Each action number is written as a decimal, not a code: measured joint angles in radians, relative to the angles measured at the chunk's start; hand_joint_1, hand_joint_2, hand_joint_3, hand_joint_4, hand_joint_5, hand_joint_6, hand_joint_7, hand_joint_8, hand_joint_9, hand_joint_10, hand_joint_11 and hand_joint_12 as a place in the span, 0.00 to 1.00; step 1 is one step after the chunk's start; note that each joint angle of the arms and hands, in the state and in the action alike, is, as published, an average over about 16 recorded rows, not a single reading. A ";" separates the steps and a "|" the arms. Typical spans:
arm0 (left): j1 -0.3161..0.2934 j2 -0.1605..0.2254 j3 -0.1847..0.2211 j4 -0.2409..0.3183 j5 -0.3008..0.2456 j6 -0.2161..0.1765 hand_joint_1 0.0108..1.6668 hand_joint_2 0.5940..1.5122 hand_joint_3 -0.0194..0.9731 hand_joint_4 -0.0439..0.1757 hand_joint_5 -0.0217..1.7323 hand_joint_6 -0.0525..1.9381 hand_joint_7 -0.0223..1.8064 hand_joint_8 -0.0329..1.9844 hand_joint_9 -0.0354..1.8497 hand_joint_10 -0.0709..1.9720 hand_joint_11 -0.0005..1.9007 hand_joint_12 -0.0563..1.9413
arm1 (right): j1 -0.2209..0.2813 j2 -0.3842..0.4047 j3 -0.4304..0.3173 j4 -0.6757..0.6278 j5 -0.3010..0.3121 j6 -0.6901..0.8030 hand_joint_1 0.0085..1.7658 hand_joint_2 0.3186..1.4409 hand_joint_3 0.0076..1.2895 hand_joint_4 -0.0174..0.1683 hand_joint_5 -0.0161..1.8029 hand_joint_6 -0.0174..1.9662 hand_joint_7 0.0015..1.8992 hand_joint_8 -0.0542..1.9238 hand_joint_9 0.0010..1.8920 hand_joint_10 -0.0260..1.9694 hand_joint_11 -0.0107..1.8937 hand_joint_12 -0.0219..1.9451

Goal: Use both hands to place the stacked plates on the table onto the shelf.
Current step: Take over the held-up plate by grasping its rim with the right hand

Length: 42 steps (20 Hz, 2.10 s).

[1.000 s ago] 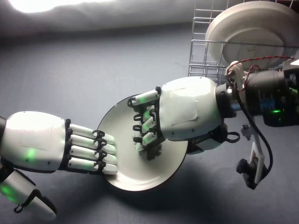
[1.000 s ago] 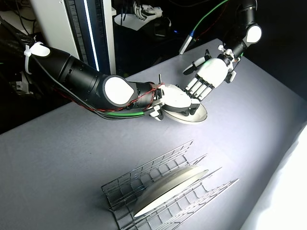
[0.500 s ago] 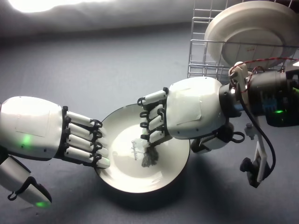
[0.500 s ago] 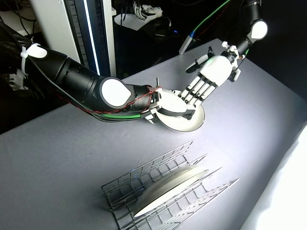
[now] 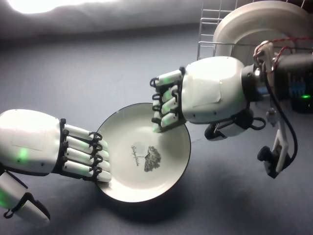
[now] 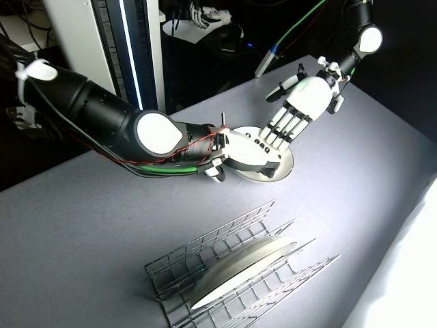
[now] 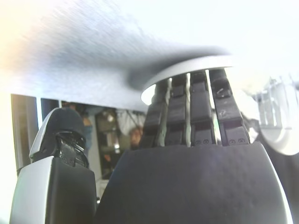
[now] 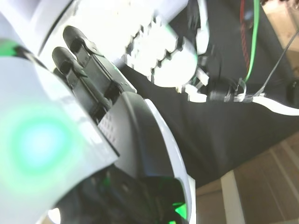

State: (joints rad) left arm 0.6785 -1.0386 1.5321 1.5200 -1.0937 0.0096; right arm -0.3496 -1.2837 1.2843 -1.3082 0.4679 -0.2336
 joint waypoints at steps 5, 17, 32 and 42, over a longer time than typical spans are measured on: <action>0.045 -0.002 0.000 -0.053 0.004 0.003 0.00 0.67 0.03 0.17 0.11 0.02 0.11 0.01 0.11 0.03 0.01 0.21 | 0.028 0.016 -0.015 0.030 0.004 -0.004 0.63 0.62 0.00 0.11 0.31 0.01 0.29 0.02 0.25 0.01 0.01 0.60; 0.111 -0.005 -0.001 -0.148 0.008 0.012 0.00 0.66 0.03 0.16 0.10 0.02 0.11 0.01 0.10 0.03 0.01 0.19 | 0.048 0.036 -0.053 0.084 0.002 -0.012 0.63 0.62 0.00 0.11 0.31 0.01 0.29 0.02 0.26 0.01 0.01 0.60; 0.125 0.000 -0.010 -0.182 0.008 0.013 0.00 0.66 0.03 0.16 0.10 0.02 0.11 0.01 0.10 0.03 0.01 0.19 | 0.041 0.047 -0.093 0.085 -0.004 -0.013 0.62 0.62 0.00 0.11 0.30 0.01 0.28 0.02 0.24 0.01 0.01 0.59; 0.127 0.000 -0.011 -0.193 0.008 0.012 0.00 0.66 0.03 0.16 0.11 0.02 0.11 0.01 0.11 0.03 0.01 0.19 | 0.039 0.062 -0.101 0.086 -0.006 -0.013 0.62 0.62 0.00 0.11 0.30 0.01 0.28 0.02 0.24 0.01 0.01 0.59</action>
State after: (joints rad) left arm 0.8053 -1.0382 1.5208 1.3272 -1.0861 0.0220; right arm -0.3107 -1.2215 1.1831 -1.2226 0.4620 -0.2464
